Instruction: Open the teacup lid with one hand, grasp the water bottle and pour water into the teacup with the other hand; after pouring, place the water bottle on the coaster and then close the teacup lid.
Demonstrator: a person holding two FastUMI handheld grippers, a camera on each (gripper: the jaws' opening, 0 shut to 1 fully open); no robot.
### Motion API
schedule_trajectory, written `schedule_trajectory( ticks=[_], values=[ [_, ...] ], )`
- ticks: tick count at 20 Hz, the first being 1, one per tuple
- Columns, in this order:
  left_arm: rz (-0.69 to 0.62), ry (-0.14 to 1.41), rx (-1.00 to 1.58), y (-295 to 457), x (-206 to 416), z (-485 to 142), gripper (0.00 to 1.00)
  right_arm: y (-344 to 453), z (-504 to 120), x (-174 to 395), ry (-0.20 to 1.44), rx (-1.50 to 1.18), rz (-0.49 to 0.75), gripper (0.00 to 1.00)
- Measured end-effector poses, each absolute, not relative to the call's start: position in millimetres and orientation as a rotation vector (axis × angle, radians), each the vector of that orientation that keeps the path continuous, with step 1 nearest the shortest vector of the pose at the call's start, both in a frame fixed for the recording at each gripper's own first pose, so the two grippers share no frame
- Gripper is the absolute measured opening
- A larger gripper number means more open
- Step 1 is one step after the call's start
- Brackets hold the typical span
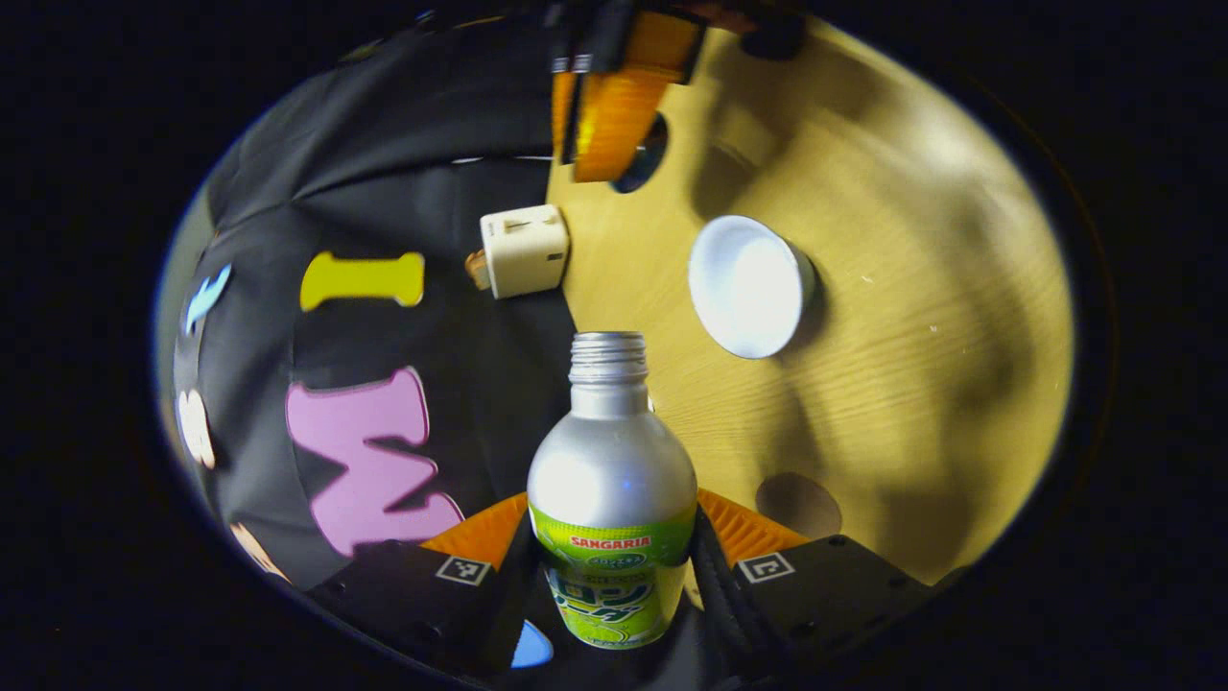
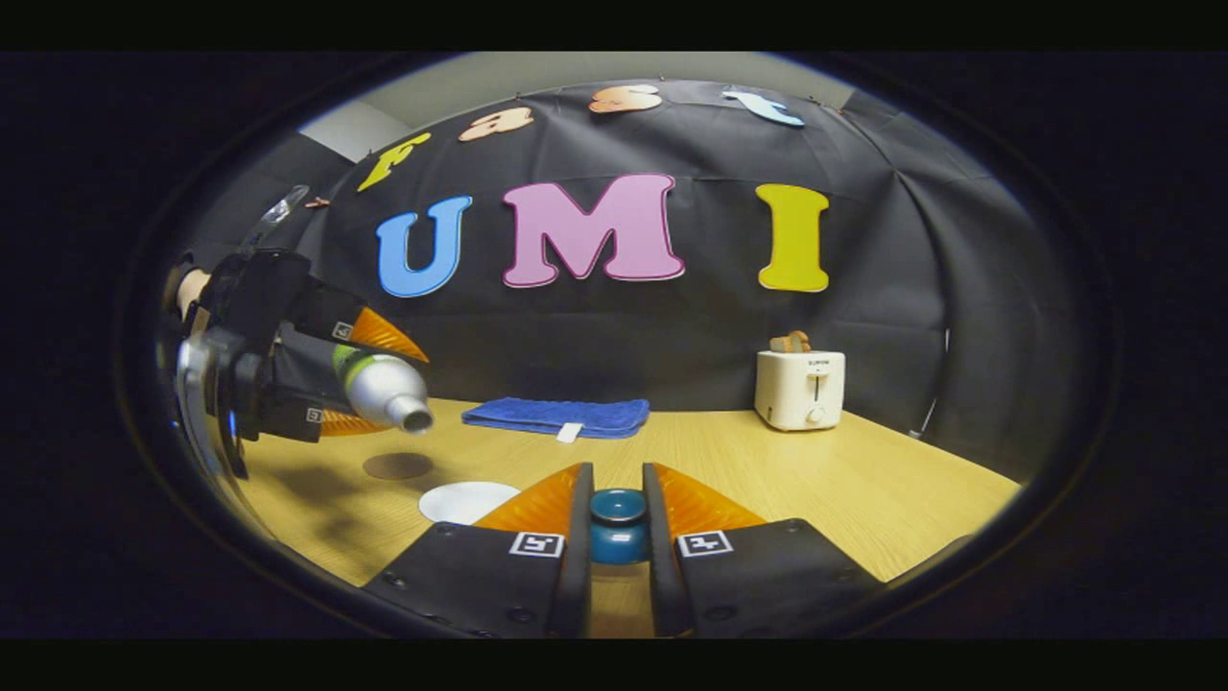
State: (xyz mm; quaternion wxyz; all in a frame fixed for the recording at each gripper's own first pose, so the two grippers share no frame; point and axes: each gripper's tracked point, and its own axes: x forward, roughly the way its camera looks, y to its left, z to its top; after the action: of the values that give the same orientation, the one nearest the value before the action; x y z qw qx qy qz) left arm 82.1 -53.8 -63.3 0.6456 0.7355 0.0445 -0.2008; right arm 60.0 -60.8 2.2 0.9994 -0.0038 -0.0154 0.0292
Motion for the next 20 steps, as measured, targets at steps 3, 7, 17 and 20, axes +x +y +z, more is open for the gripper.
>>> schedule_trajectory(
  ticks=[3, 7, 17, 20],
  values=[
    [-0.387, 0.101, 1.372, -42.3, 77.2, -47.1, 0.78, -62.2, 2.0, 59.9, -0.03, -0.008, 0.051, 0.34],
    [-0.273, 0.055, 0.901, -24.6, 77.5, -32.1, 0.78, -65.3, 2.2, 60.0, -0.031, -0.009, 0.036, 0.28],
    [-0.185, 0.025, 0.0, 9.5, 117.7, -51.0, 0.78, -73.2, 3.2, 60.3, -0.033, -0.009, -0.011, 0.26],
    [-0.188, 0.028, -0.021, 8.0, 117.8, -51.3, 0.78, -73.8, 2.9, 60.8, -0.032, -0.009, -0.013, 0.28]
  ],
)
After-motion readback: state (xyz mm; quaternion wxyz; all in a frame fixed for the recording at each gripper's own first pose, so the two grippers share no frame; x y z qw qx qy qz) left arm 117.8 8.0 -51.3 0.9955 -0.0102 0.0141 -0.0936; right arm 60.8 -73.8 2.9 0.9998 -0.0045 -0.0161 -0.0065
